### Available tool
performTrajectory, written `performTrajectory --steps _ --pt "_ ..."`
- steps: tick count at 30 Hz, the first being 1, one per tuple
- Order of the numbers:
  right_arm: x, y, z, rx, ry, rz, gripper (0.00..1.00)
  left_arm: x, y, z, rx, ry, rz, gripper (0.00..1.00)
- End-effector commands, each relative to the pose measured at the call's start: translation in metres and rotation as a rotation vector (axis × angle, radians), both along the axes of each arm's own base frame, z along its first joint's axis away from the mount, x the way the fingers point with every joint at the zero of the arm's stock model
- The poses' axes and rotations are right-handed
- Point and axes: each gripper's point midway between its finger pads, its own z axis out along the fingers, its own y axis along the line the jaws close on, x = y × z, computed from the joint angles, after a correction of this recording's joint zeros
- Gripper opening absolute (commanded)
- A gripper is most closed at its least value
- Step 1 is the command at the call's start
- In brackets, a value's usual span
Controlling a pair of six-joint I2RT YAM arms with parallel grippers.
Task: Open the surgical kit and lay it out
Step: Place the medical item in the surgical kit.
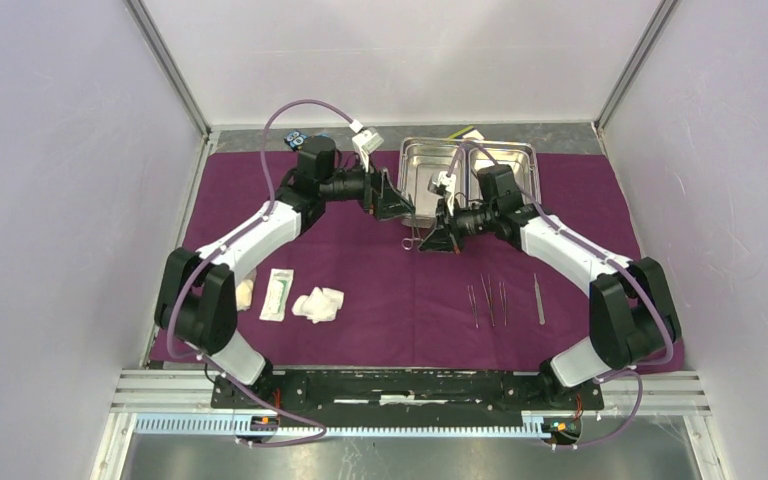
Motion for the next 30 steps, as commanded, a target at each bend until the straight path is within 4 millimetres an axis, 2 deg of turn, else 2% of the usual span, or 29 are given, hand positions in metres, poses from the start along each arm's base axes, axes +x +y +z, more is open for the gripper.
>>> performTrajectory --steps 1,6,10,15,22,30 --pt "0.038 0.016 0.035 0.054 -0.025 -0.189 0.0 0.043 0.026 0.019 0.126 -0.007 0.337 0.93" --pt "0.055 0.023 0.032 0.044 0.053 -0.325 0.0 0.045 0.026 0.012 0.229 0.041 0.494 0.9" --pt "0.063 0.024 0.026 0.032 0.12 -0.398 0.0 0.051 0.026 -0.002 0.28 0.096 0.583 0.84" --pt "0.066 0.024 0.027 0.042 0.152 -0.434 0.0 0.048 0.008 -0.007 0.29 0.099 0.558 0.71" --pt "0.068 0.026 0.032 0.052 0.149 -0.433 0.0 0.045 -0.004 -0.01 0.294 0.091 0.525 0.54" --pt "0.068 0.026 0.027 0.045 0.155 -0.435 0.0 0.047 -0.014 -0.011 0.294 0.078 0.498 0.41"
